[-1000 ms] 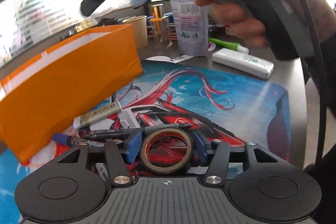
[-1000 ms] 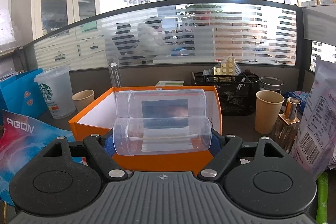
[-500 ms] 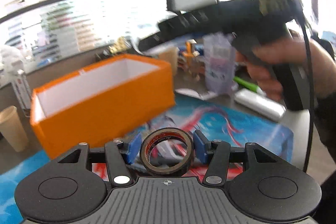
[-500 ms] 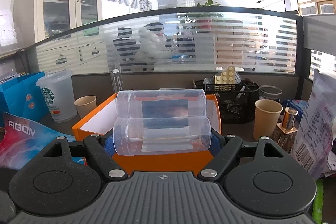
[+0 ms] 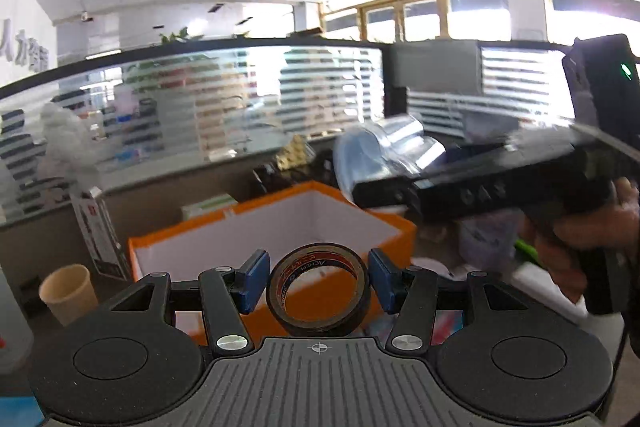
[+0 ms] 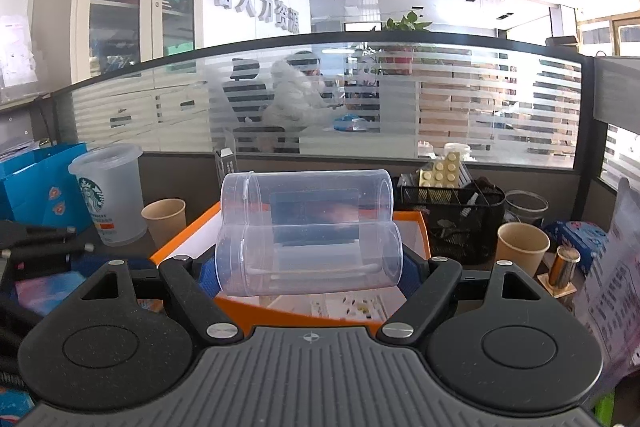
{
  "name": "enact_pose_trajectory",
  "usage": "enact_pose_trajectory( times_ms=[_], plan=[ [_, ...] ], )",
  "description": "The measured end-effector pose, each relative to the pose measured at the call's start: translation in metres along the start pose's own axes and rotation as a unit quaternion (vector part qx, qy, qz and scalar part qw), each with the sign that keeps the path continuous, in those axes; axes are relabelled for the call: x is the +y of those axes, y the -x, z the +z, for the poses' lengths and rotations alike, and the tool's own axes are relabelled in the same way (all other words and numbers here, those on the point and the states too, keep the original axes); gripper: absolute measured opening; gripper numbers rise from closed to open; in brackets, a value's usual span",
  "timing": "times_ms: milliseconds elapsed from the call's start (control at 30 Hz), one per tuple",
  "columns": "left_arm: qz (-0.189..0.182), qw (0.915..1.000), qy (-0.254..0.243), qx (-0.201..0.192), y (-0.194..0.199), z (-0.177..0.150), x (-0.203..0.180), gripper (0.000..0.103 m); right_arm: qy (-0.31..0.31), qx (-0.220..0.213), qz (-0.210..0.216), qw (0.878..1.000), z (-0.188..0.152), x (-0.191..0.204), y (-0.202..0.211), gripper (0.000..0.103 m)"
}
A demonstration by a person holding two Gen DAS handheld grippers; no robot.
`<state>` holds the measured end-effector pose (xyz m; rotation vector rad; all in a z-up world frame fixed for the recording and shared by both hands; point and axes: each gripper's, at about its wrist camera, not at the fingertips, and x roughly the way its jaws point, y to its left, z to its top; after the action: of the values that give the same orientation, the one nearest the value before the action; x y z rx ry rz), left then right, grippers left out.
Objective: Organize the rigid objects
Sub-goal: 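Carry the tape roll with the left gripper while the right carries the tubes over the box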
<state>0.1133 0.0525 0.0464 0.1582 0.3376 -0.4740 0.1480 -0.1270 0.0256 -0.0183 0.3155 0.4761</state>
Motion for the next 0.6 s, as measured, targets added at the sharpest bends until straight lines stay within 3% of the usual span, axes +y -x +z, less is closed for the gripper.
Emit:
enact_pose_trajectory(
  times_ms=[600],
  plan=[
    [0.093, 0.9946, 0.047, -0.008, -0.059, 0.031, 0.055, 0.052, -0.008, 0.024, -0.018, 1.0, 0.01, -0.016, -0.052, 0.079]
  ],
)
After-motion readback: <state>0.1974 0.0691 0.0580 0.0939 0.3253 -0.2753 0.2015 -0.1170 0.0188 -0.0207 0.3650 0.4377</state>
